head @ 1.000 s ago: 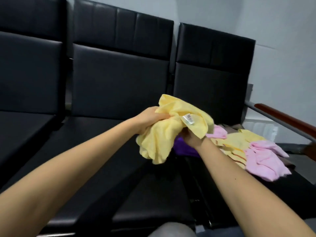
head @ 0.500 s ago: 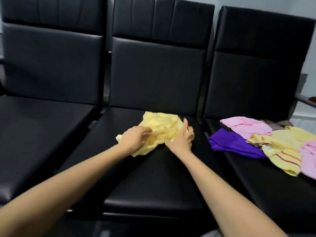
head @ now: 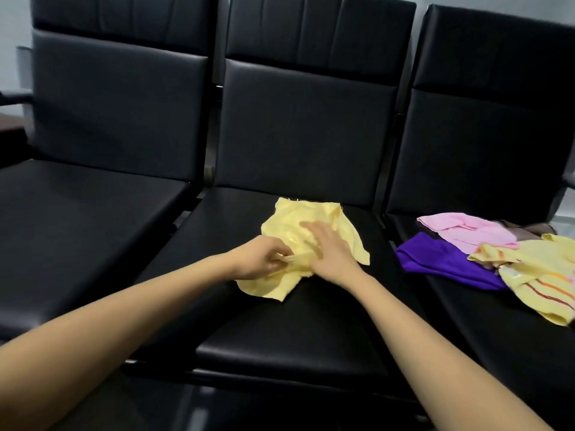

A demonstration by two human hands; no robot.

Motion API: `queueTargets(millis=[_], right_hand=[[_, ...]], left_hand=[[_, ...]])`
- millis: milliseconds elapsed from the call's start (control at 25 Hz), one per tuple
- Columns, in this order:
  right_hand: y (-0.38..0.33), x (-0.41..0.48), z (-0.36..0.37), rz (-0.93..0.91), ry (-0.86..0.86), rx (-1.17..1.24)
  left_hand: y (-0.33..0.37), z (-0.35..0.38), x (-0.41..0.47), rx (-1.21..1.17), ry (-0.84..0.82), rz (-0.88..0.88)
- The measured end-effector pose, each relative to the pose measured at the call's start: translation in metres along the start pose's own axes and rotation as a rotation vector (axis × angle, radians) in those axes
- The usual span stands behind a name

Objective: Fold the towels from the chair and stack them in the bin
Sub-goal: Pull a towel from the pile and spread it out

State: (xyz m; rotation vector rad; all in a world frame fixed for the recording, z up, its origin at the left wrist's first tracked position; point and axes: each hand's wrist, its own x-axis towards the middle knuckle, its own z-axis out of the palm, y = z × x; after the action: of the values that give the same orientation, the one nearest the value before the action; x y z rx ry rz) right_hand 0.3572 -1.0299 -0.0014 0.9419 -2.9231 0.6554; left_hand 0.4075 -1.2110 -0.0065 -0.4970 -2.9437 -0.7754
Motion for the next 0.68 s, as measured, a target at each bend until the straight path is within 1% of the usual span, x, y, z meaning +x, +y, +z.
queueTargets(millis=[40,80,120,160,200,240,280,320,360,400,440,480,560,600,640,680], right_hand=[[-0.002,-0.002,-0.003,-0.046,-0.172,-0.086],[-0.003,-0.004,-0.005,-0.069,-0.274,-0.128],[-0.004,-0.005,-0.006,-0.07,-0.253,-0.118],[-0.004,-0.004,-0.007,-0.052,-0.137,-0.055],[0.0,-0.002,-0.008,0.007,0.023,0.032],[0.003,-0.002,-0.009,0.106,0.209,0.12],[0.007,0.0,-0.012,0.201,0.373,0.234],[0.01,0.001,-0.015,0.272,0.497,0.362],[0.012,0.003,-0.017,0.335,0.565,0.488],[0.013,0.005,-0.02,0.395,0.588,0.592],[0.013,0.006,-0.021,0.455,0.566,0.646],[0.01,0.006,-0.021,0.491,0.514,0.654],[0.003,0.005,-0.019,0.456,0.42,0.535],[0.001,0.006,-0.019,0.418,0.424,0.437],[-0.003,0.006,-0.02,0.401,0.465,0.362],[-0.002,0.01,-0.021,0.417,0.532,0.344]], left_hand=[[0.003,0.0,0.0,-0.073,0.065,0.034],[0.006,0.0,-0.001,-0.137,0.099,0.064],[0.009,-0.003,-0.002,-0.167,0.095,0.08],[0.011,-0.005,-0.003,-0.139,0.057,0.07],[0.012,-0.006,-0.004,-0.053,-0.001,0.013],[0.013,-0.006,-0.005,0.051,-0.05,-0.074],[0.011,-0.006,-0.004,0.107,-0.048,-0.147],[0.011,-0.004,-0.003,0.064,0.014,-0.167],[0.012,-0.004,0.0,-0.066,0.117,-0.158],[0.015,-0.006,0.003,-0.235,0.232,-0.152],[0.017,-0.008,0.006,-0.392,0.343,-0.154],[0.02,-0.011,0.009,-0.528,0.432,-0.163],[0.027,-0.012,0.012,-0.744,0.548,-0.204],[0.029,-0.012,0.014,-0.79,0.604,-0.237],[0.03,-0.013,0.016,-0.807,0.673,-0.276],[0.029,-0.016,0.018,-0.834,0.756,-0.311]])
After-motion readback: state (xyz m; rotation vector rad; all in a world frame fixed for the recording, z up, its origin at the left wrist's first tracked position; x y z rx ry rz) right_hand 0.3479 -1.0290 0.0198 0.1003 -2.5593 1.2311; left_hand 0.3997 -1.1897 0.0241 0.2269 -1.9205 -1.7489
